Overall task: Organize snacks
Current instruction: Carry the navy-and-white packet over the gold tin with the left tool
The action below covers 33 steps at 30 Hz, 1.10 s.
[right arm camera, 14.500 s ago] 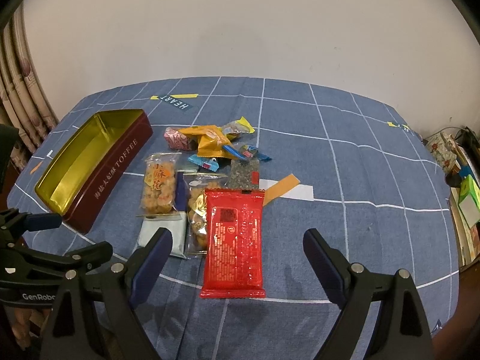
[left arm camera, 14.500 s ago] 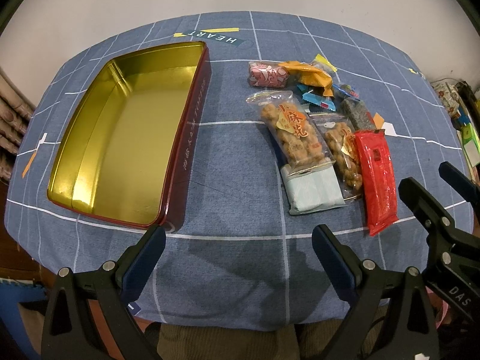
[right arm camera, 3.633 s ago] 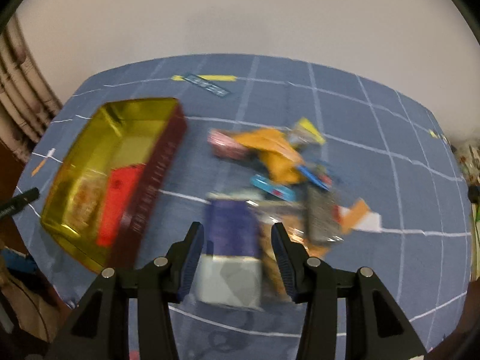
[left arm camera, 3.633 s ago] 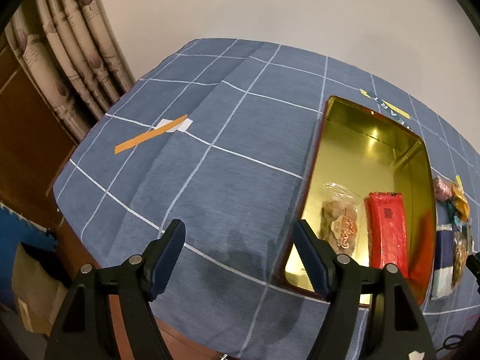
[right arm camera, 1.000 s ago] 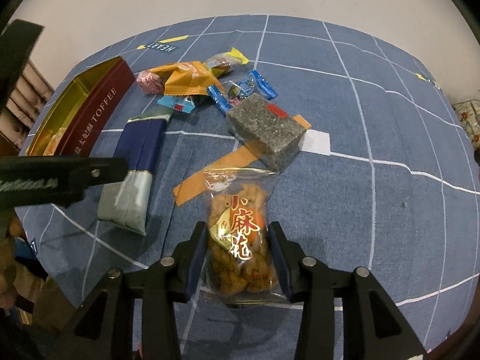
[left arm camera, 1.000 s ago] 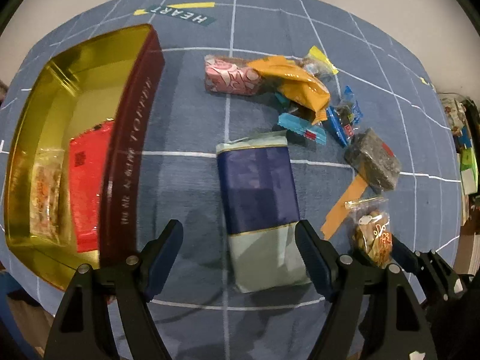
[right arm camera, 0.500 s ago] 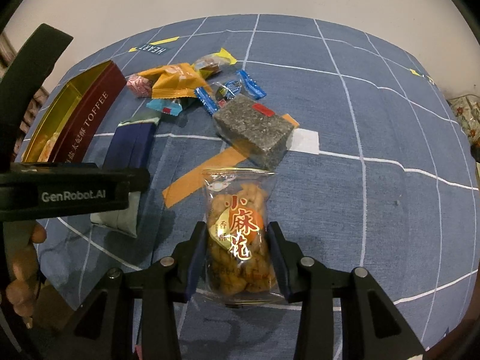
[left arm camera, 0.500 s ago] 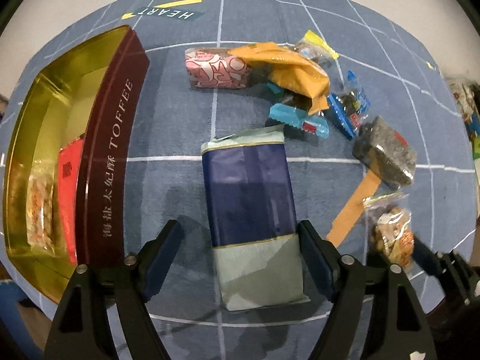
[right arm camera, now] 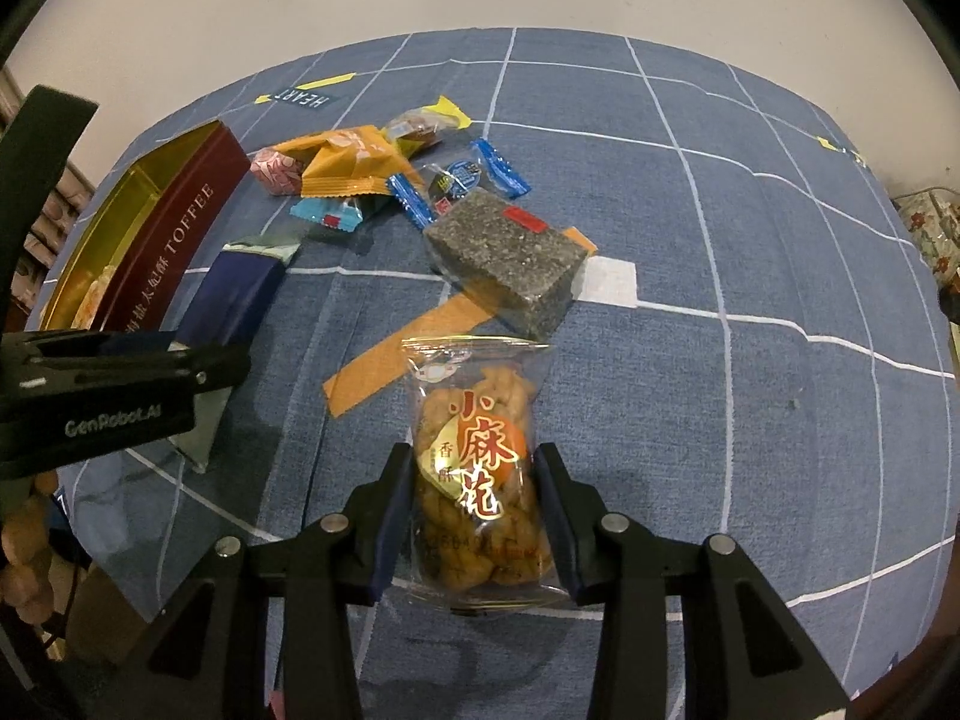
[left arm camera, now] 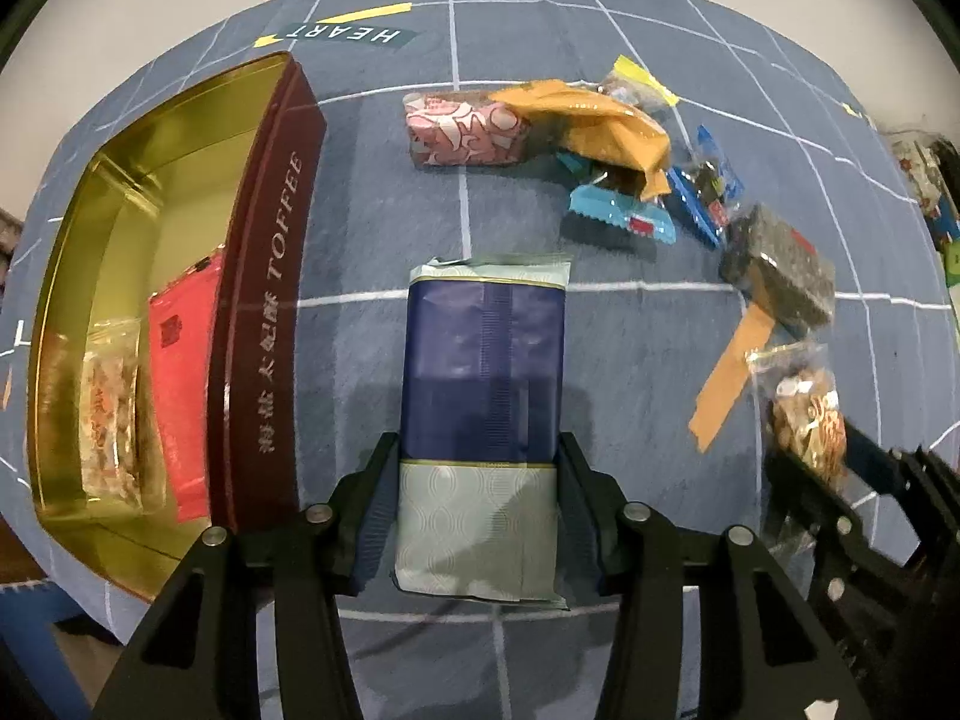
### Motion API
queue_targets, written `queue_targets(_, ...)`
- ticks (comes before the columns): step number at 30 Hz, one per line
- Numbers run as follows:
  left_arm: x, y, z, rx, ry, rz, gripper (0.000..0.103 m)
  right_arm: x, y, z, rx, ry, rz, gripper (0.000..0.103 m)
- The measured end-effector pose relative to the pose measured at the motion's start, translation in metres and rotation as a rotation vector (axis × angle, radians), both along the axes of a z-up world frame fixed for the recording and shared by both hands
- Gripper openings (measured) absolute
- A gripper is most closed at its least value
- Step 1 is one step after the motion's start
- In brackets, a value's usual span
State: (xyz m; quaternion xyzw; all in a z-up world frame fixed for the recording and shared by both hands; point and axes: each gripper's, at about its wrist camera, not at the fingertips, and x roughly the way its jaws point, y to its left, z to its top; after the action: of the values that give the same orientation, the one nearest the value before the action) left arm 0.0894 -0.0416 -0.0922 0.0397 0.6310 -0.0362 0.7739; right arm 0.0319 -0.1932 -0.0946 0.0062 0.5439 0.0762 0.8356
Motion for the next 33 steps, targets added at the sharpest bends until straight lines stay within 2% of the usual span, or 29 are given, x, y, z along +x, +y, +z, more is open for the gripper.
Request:
queue_targets(11,-0.026,0.013,0.02,-0.033,-0.029,-0.035,0.046,0.0,0.002,-0.001,-0.024,-0.005,-0.001,0.041)
queue_targets(23,-0.028,0.04,0.07,-0.062,-0.101,-0.022,0.046,-0.001,0.01,-0.003,-0.082,-0.012,-0.003,0.041)
queue_targets(29,-0.021,0.076,0.083,-0.041,-0.134,0.034,0.046,0.0,0.012,-0.004,-0.094,-0.007,-0.01,0.041)
queue_targets(33,-0.013,0.115,0.088,-0.012,-0.145,0.1,0.046,0.002,0.013,-0.005,-0.101,-0.003,-0.015,0.041)
